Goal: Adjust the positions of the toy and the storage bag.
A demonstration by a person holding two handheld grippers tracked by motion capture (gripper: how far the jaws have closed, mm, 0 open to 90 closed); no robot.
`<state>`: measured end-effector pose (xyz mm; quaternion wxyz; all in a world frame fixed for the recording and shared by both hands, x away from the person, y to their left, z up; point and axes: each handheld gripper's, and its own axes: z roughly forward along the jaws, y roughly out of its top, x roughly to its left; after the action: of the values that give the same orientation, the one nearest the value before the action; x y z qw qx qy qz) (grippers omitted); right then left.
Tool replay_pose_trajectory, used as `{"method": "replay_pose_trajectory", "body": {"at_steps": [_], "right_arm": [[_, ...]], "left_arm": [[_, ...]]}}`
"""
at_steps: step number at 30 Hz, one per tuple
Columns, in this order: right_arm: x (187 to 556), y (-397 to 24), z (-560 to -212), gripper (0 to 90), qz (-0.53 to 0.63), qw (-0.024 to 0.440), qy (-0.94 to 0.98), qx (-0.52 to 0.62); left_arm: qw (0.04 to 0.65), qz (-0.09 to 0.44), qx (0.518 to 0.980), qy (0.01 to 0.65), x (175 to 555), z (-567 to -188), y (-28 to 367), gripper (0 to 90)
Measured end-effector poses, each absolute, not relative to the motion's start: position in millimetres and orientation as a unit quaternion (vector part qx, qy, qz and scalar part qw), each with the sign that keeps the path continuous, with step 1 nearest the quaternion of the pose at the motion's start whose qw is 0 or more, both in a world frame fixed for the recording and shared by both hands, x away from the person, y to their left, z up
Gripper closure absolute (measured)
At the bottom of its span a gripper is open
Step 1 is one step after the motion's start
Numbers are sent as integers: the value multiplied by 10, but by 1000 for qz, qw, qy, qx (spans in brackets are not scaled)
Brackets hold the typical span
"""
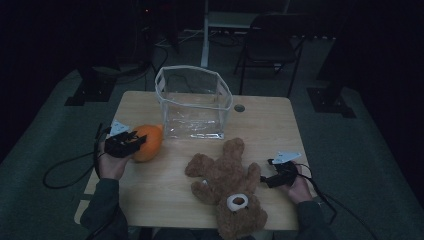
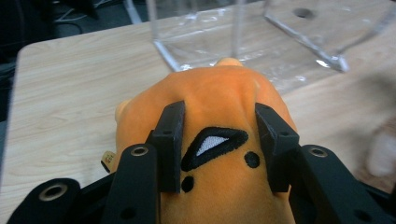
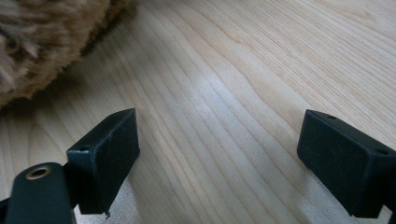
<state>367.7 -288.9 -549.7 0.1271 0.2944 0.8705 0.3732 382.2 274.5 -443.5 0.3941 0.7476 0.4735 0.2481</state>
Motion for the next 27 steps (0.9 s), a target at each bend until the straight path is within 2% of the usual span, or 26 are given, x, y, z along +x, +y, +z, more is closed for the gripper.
{"method": "replay_pose_trajectory", "body": {"at_steps": [21,27], "right_arm": [[3677,-2889,-5497,123,373,127,870,295],[3677,-2889,-5497,123,373,127,870,295]], "left_arm": [[373,290,725,501,4484,-4322,2823,581],[374,297,713,513,4609,-4411,2852,562]]}}
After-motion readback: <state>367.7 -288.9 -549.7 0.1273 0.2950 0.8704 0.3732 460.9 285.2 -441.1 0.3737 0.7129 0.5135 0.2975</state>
